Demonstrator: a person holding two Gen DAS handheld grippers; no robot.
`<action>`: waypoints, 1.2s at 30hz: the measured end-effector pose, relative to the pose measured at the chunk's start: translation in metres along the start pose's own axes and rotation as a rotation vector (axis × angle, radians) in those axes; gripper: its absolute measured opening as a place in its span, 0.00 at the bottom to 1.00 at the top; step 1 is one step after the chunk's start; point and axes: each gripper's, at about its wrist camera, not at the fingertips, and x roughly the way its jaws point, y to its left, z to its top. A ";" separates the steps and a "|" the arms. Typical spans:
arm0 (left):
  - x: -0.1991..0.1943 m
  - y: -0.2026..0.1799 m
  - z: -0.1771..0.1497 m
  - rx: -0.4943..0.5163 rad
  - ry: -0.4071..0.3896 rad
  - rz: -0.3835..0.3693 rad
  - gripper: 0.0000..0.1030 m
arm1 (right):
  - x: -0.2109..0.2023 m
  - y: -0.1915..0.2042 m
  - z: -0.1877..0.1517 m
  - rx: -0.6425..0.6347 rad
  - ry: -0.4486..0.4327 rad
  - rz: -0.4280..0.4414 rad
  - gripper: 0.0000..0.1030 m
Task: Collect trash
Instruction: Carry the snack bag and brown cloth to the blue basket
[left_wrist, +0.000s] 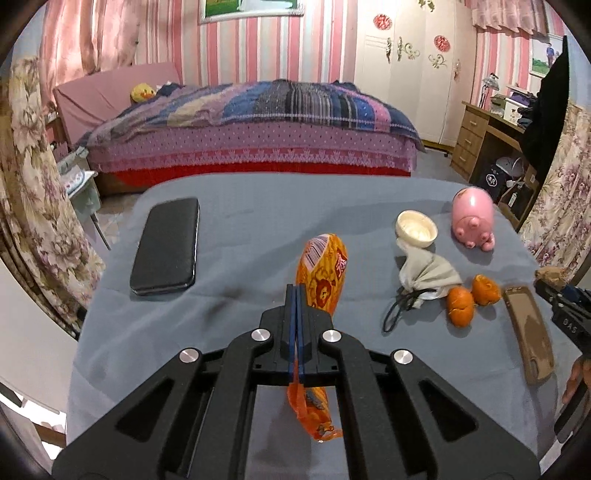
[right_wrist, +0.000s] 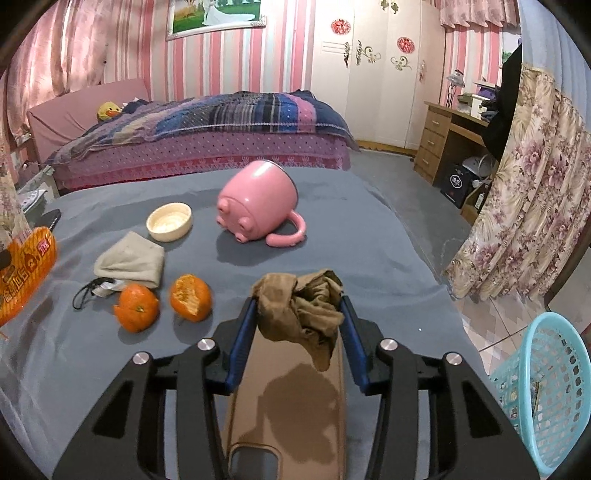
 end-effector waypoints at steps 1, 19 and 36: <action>-0.005 -0.001 0.001 0.000 -0.009 -0.007 0.00 | -0.001 0.000 0.000 0.003 -0.002 0.005 0.44; -0.039 -0.037 -0.009 0.012 -0.034 -0.074 0.00 | -0.020 -0.021 -0.006 0.058 -0.020 0.036 0.43; -0.067 -0.262 -0.030 0.176 -0.073 -0.299 0.00 | -0.087 -0.201 -0.050 0.164 -0.051 -0.116 0.44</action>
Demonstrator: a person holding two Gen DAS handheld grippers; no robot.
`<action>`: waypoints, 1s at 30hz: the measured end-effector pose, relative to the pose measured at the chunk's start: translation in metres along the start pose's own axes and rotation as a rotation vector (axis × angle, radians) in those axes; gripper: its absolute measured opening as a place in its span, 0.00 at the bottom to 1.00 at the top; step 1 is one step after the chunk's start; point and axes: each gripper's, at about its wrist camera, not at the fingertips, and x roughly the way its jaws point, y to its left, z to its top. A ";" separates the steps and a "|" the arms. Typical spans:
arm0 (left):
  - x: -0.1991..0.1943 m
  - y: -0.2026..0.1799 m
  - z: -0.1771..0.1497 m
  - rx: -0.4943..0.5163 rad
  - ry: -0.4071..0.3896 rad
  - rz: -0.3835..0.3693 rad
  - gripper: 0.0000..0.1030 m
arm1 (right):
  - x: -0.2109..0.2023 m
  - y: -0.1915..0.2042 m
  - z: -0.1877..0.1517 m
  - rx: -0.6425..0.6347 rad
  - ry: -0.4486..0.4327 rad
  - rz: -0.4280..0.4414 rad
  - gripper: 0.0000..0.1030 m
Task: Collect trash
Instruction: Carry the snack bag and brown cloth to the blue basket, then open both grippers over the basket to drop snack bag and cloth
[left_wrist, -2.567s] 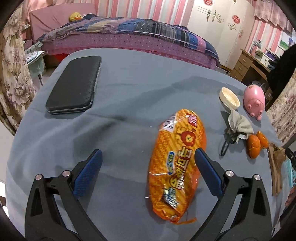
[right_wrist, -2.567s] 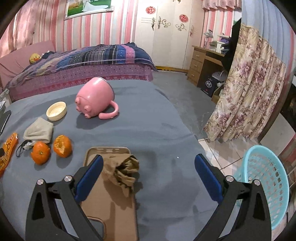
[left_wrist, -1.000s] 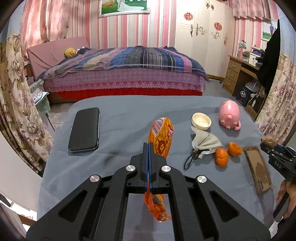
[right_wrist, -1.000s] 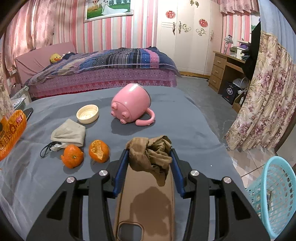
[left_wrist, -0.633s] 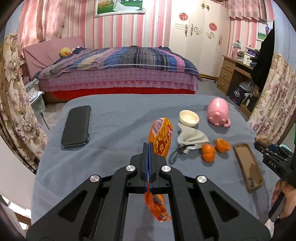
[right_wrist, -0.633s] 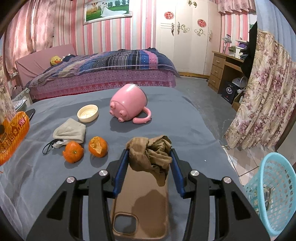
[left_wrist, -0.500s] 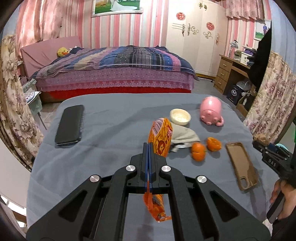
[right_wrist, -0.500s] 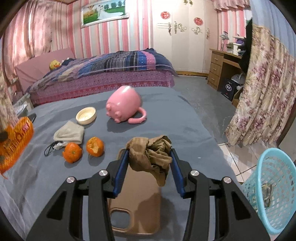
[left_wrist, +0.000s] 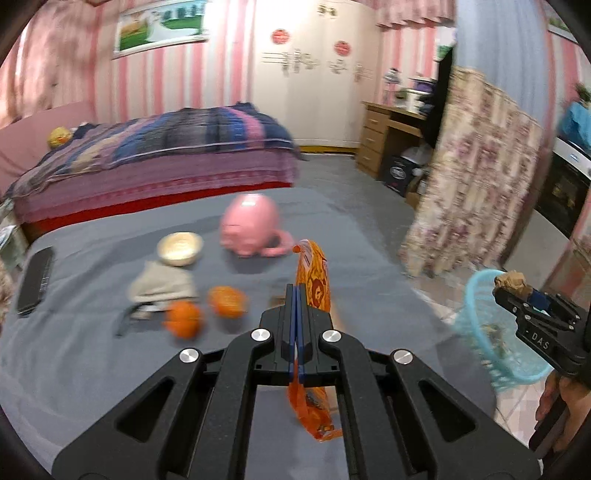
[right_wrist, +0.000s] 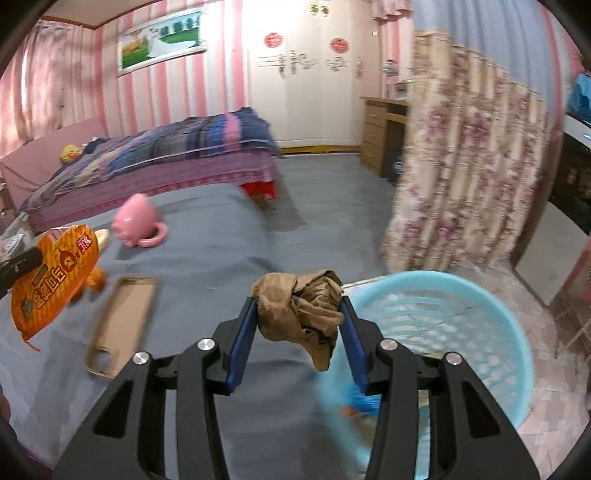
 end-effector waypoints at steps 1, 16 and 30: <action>0.001 -0.012 0.000 0.011 0.002 -0.013 0.00 | -0.004 -0.015 -0.001 0.008 -0.004 -0.018 0.44; 0.034 -0.206 -0.010 0.152 0.032 -0.255 0.00 | -0.027 -0.158 -0.021 0.127 -0.007 -0.178 0.43; 0.075 -0.260 -0.017 0.224 0.062 -0.279 0.55 | -0.014 -0.201 -0.038 0.180 0.018 -0.202 0.43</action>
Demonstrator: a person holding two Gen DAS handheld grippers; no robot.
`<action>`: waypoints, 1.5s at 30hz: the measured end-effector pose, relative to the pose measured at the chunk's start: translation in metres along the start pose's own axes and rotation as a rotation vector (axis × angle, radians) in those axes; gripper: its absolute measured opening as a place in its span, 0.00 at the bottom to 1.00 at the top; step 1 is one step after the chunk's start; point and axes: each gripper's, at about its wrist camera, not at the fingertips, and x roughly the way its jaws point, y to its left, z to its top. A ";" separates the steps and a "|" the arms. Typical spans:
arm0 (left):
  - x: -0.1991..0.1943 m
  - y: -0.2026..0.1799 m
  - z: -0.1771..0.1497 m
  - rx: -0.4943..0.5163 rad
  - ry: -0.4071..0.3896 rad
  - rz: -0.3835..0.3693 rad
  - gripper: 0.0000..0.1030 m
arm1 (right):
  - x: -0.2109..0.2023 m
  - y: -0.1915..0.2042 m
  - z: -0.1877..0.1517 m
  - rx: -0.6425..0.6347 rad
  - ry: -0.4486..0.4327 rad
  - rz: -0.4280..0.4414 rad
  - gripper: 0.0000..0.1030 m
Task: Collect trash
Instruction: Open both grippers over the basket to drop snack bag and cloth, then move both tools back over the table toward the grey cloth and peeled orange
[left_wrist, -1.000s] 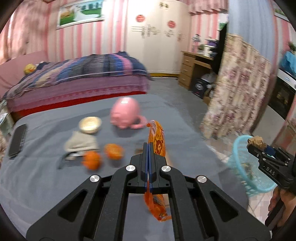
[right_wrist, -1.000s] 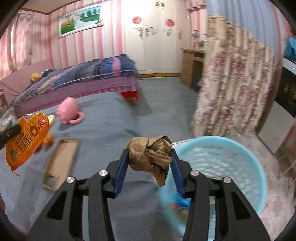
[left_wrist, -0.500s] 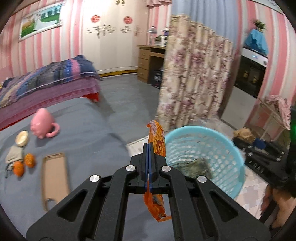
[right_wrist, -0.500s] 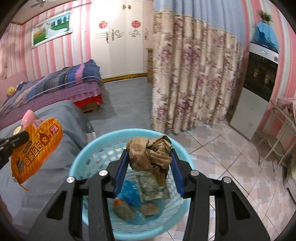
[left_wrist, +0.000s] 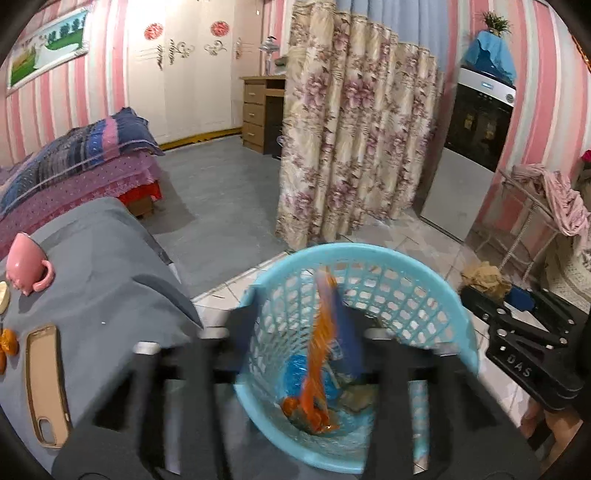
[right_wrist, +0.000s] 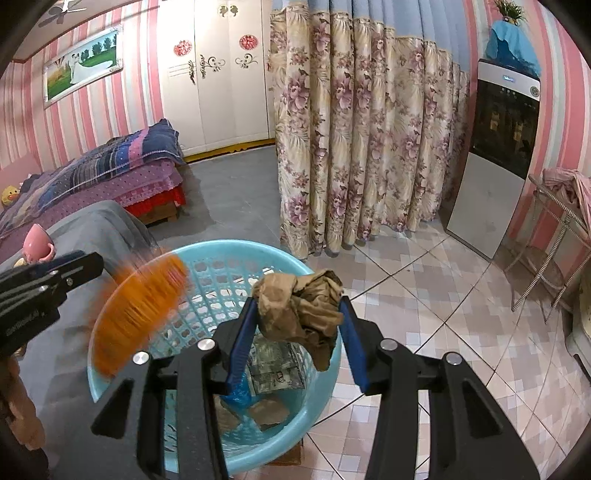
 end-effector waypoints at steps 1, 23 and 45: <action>0.000 0.001 0.001 -0.003 -0.007 0.007 0.60 | 0.002 -0.001 -0.001 0.002 0.002 0.000 0.43; -0.069 0.103 -0.019 -0.087 -0.059 0.194 0.95 | 0.033 0.066 -0.003 -0.021 0.051 0.052 0.53; -0.138 0.241 -0.038 -0.169 -0.087 0.289 0.95 | 0.014 0.186 0.002 -0.082 0.014 0.062 0.93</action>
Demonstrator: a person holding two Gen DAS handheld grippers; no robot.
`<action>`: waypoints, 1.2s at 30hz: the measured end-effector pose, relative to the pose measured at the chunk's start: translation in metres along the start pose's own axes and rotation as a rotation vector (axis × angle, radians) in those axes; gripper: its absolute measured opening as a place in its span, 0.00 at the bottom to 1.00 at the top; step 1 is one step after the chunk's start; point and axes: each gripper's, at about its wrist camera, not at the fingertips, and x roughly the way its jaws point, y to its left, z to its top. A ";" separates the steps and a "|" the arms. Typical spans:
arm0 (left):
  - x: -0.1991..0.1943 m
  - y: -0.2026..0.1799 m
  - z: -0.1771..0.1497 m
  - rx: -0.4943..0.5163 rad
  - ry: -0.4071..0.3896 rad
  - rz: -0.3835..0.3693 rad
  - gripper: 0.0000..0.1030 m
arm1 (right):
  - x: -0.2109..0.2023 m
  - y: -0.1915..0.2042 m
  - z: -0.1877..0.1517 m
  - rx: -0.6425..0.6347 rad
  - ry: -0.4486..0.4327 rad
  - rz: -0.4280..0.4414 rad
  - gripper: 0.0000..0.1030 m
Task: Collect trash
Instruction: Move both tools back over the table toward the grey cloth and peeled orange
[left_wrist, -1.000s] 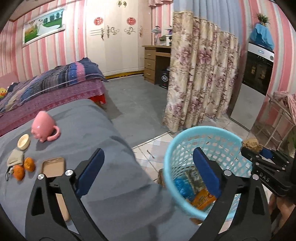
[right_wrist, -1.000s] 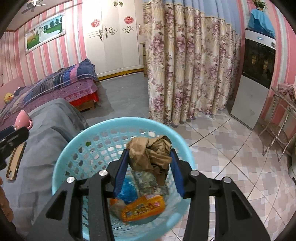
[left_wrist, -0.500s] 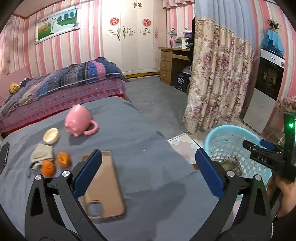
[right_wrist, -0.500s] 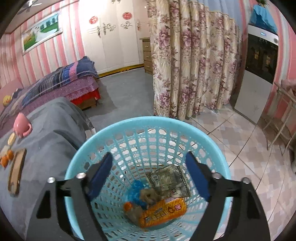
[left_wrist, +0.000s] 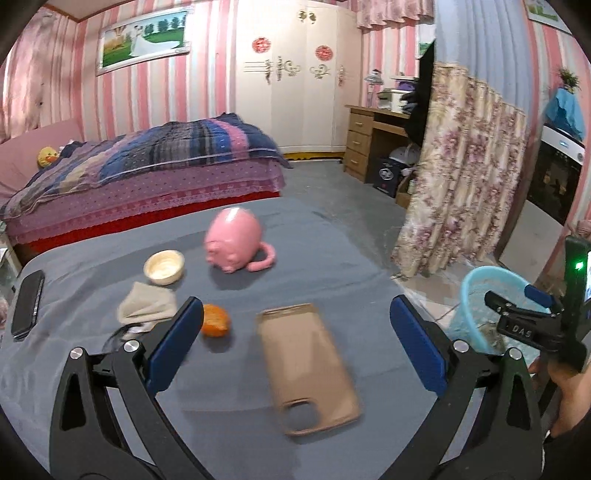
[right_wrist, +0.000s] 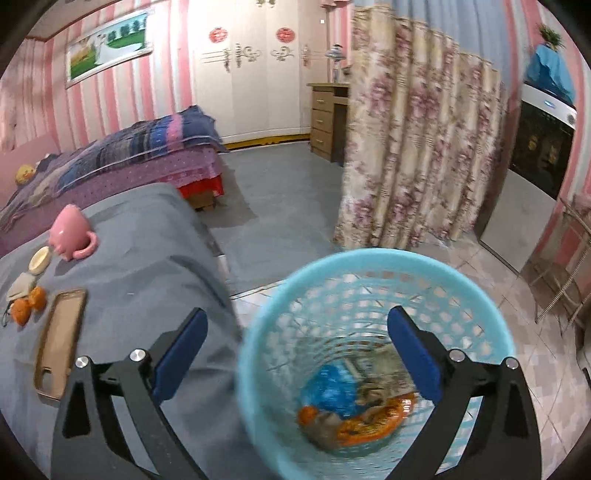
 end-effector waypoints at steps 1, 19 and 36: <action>0.001 0.007 0.001 -0.004 0.003 0.012 0.95 | 0.000 0.011 0.002 -0.007 -0.001 0.009 0.93; -0.018 0.187 -0.004 -0.157 0.006 0.243 0.95 | -0.011 0.194 0.027 -0.145 -0.012 0.227 0.96; 0.021 0.244 -0.033 -0.272 0.120 0.273 0.95 | 0.011 0.204 0.019 -0.145 -0.012 0.172 0.96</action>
